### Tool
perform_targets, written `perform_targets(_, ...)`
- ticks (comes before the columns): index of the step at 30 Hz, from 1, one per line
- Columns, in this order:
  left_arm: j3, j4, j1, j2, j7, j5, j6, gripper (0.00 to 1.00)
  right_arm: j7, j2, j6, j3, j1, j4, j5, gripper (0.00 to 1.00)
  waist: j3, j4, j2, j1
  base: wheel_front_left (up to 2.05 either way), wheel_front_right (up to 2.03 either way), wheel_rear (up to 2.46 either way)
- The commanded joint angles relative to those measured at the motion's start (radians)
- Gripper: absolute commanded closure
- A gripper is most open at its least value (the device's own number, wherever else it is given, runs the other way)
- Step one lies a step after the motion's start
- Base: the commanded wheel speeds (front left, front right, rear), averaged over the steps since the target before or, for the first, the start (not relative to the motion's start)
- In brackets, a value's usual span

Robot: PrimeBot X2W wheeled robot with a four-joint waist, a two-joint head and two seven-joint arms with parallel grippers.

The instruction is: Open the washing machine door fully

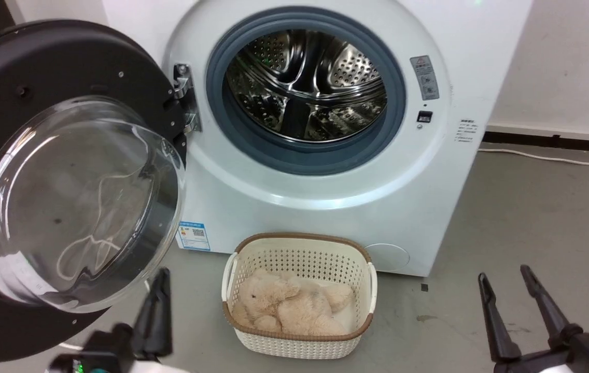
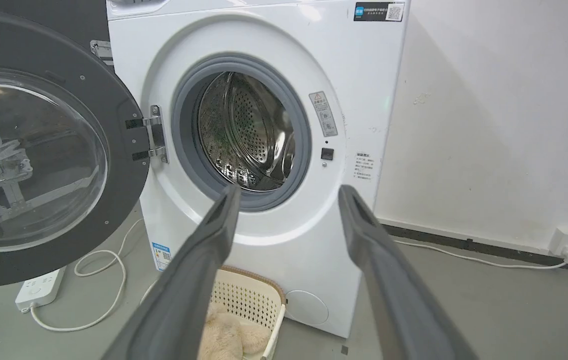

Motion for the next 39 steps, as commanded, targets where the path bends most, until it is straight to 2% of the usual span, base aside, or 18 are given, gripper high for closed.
perform_targets(1, -0.009, 0.008, 0.020, -0.002, -0.006, 0.014, 0.005, 0.39, -0.007, 0.009, -0.001, 0.001, 0.013, -0.002, -0.005, 0.00, -0.003, -0.005, 0.0000, 0.0002, 0.00, 0.00, 0.00)
perform_targets(2, -0.018, 0.014, 0.025, -0.003, -0.007, 0.027, 0.009, 0.00, -0.007, 0.011, -0.001, 0.003, 0.017, -0.001, -0.005, 0.00, -0.004, -0.008, 0.0000, 0.0002, 0.00, 0.00, 0.00)
perform_targets(7, -0.059, 0.026, 0.043, -0.017, -0.010, 0.069, 0.017, 0.00, -0.008, 0.020, -0.001, 0.001, 0.029, 0.007, -0.003, 0.00, -0.008, -0.015, 0.0000, 0.0002, 0.00, 0.00, 0.00)
perform_targets(12, -0.082, 0.059, 0.041, -0.022, -0.011, 0.078, -0.002, 0.00, -0.008, 0.026, -0.001, -0.011, 0.039, 0.019, 0.002, 0.00, -0.009, -0.015, 0.0000, 0.0002, 0.00, 0.00, 0.00)
perform_targets(22, -0.082, 0.089, 0.024, -0.032, -0.013, 0.078, -0.010, 0.00, -0.009, 0.028, -0.001, -0.019, 0.045, 0.038, 0.015, 0.00, -0.002, -0.018, 0.0000, 0.0002, 0.00, 0.00, 0.00)
perform_targets(32, -0.075, 0.104, 0.017, -0.036, -0.006, 0.067, 0.006, 0.00, -0.009, 0.029, -0.001, -0.017, 0.040, 0.045, 0.022, 0.00, -0.001, -0.016, 0.0000, 0.0002, 0.00, 0.00, 0.00)
perform_targets(33, -0.077, 0.101, 0.027, -0.037, -0.007, 0.067, 0.003, 1.00, -0.005, 0.022, 0.000, -0.017, 0.031, 0.042, 0.014, 1.00, -0.001, -0.017, 0.0000, 0.0002, 0.00, 0.00, 0.00)
perform_targets(39, -0.070, 0.100, 0.025, -0.042, 0.000, 0.074, -0.003, 1.00, 0.002, 0.022, 0.000, -0.016, 0.027, 0.043, 0.011, 1.00, 0.001, -0.017, 0.0000, 0.0002, 0.00, 0.00, 0.00)
